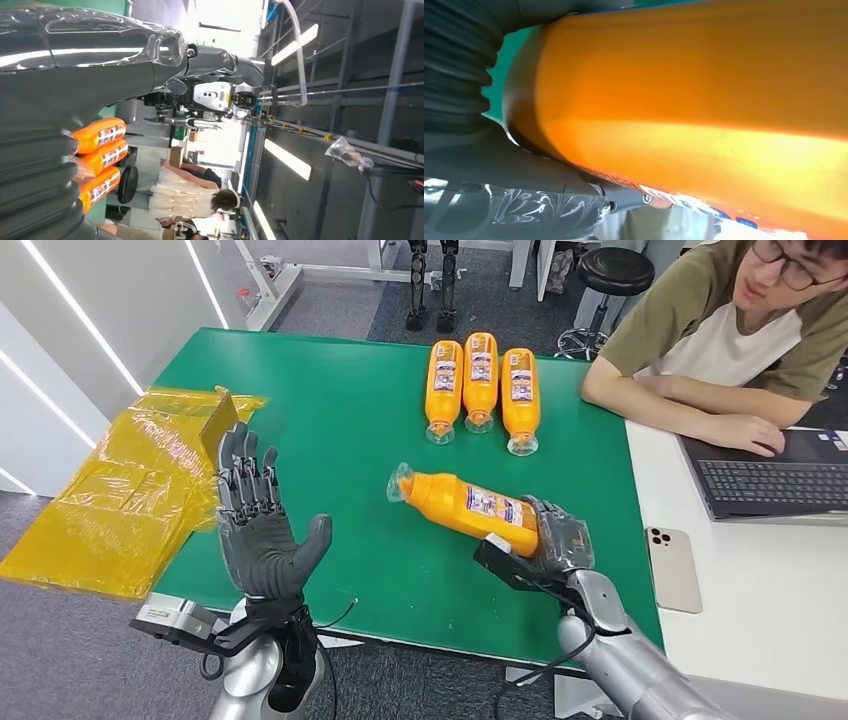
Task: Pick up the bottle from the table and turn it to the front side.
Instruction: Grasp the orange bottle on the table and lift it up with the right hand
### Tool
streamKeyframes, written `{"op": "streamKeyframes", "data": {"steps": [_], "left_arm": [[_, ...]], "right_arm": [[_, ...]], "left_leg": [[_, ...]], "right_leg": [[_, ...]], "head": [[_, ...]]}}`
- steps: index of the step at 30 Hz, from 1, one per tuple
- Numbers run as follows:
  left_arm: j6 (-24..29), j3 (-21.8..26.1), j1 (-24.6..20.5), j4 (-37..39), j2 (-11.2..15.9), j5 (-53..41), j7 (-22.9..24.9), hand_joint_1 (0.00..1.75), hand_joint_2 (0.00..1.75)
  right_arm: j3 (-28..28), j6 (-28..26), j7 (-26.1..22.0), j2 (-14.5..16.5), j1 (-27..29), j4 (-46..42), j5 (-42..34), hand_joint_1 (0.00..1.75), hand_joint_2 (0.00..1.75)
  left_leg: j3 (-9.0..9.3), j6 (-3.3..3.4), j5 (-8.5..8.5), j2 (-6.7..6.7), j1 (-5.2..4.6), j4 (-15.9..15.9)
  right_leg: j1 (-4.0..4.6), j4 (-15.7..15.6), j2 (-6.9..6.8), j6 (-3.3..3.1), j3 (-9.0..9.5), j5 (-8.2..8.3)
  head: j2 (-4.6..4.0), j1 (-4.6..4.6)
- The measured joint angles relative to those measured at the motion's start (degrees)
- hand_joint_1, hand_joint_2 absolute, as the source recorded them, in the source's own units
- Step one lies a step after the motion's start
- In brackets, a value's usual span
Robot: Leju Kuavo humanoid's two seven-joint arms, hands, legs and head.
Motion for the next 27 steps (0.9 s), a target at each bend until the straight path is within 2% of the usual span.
{"op": "streamKeyframes", "data": {"steps": [2,5,9,12,15,19,27], "left_arm": [[0.06,-0.01,-0.09,0.51,-0.04,0.06,0.0,0.0,1.75],[-0.91,-0.12,-0.88,3.34,-0.12,0.75,0.01,0.0,1.75],[-3.48,-0.44,-2.18,8.39,-0.45,2.12,0.28,0.0,1.75],[-7.38,-1.07,-2.93,11.73,-0.63,3.71,1.67,0.0,1.75],[-10.85,-2.18,-3.62,14.66,-0.8,5.15,3.32,0.0,1.75],[-15.76,-3.95,-4.52,18.4,-1.05,8.48,5.96,0.0,1.75],[-18.01,-8.83,-6.08,21.83,-1.09,9.1,6.57,0.0,1.75]], "right_arm": [[-3.95,-4.84,-3.34,1.69,2.47,-2.84,-2.5,1.75,1.75],[-11.05,-9.59,-12.01,4.68,6.75,-7.58,-6.15,1.75,1.75],[-19.43,-9.97,-21.52,8.94,11.62,-12.87,-7.36,1.75,1.75],[-23.48,-9.97,-24.91,11.62,14.84,-16.08,-7.92,1.75,1.75],[-24.99,-9.97,-25.13,13.12,17.36,-18.37,-6.97,1.75,1.75],[-24.96,-9.97,-22.39,14.22,20.61,-21.1,-4.69,1.75,1.75],[-18.44,-8.71,-10.0,13.75,23.83,-22.36,1.18,1.75,1.75]], "left_leg": [[-0.06,0.0,0.0,-0.03,0.0,-0.01],[-0.15,0.0,-0.01,-0.04,-0.01,-0.01],[-0.18,0.01,-0.02,0.03,-0.02,0.0],[-0.19,0.01,-0.01,-0.01,-0.02,0.0],[-0.19,0.0,-0.02,0.07,-0.02,0.0],[-0.21,-0.01,-0.03,0.08,-0.02,0.0],[-0.21,-0.01,-0.04,0.13,-0.02,0.0]], "right_leg": [[0.0,0.0,-0.03,0.01,-0.05,-0.04],[-0.01,-0.01,-0.04,0.01,-0.11,-0.05],[-0.02,-0.02,0.01,0.01,-0.18,-0.04],[-0.02,-0.03,-0.02,0.01,-0.2,-0.04],[-0.02,-0.03,0.05,0.01,-0.23,-0.04],[-0.02,-0.03,0.07,0.01,-0.25,-0.05],[-0.02,-0.03,0.15,0.01,-0.29,-0.04]], "head": [[0.0,0.01],[0.0,0.02],[0.0,0.0],[0.0,-0.01],[0.0,-0.01],[0.0,-0.03],[0.0,-0.04]]}}
